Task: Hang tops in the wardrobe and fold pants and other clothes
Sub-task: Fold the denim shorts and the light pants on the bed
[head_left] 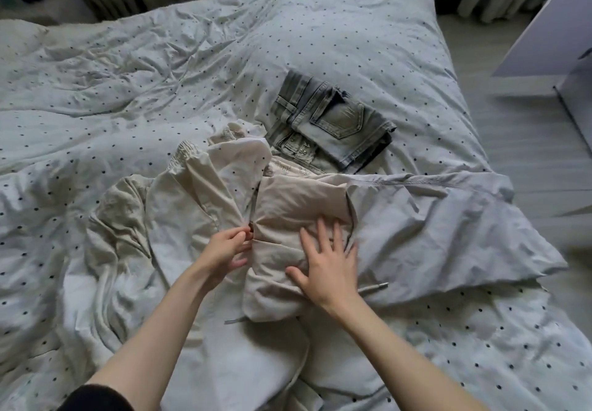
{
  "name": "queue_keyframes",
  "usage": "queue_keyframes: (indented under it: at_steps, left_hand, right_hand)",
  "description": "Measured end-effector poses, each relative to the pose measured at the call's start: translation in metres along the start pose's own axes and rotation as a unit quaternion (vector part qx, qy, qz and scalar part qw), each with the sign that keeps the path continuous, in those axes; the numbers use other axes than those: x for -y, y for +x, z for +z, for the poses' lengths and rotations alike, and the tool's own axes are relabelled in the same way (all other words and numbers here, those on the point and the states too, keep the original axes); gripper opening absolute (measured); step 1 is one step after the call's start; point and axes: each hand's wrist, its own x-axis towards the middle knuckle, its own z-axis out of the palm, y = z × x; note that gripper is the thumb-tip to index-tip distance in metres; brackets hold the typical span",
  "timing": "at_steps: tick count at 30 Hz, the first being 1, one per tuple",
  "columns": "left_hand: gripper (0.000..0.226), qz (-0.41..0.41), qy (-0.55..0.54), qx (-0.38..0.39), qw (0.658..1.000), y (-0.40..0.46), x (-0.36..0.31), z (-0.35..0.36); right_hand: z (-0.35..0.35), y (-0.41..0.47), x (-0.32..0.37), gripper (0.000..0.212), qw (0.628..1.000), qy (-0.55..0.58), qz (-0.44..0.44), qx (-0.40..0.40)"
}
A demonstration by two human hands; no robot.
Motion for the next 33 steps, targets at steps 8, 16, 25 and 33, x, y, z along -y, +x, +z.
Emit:
queue_keyframes:
  at_steps: [8,16,25,33]
  left_hand:
    - [0.026,-0.028,0.025,0.037,0.999,0.034,-0.002,0.009]
    - [0.015,-0.03,-0.005,0.075,0.997,0.029,-0.001,0.016]
    - [0.027,0.058,0.079,0.135,0.986,-0.031,-0.021,-0.001]
    - [0.014,0.116,0.073,-0.004,0.991,-0.094,-0.062,-0.01]
  right_hand:
    - [0.009,0.033,-0.039,0.091,0.993,-0.109,-0.039,0.02]
    - [-0.002,0.019,-0.058,0.084,0.997,-0.03,-0.072,0.027]
    - [-0.016,-0.032,0.003,0.071,0.984,0.145,0.072,0.071]
    - [-0.045,-0.047,0.04,0.059,0.945,0.322,-0.017,0.06]
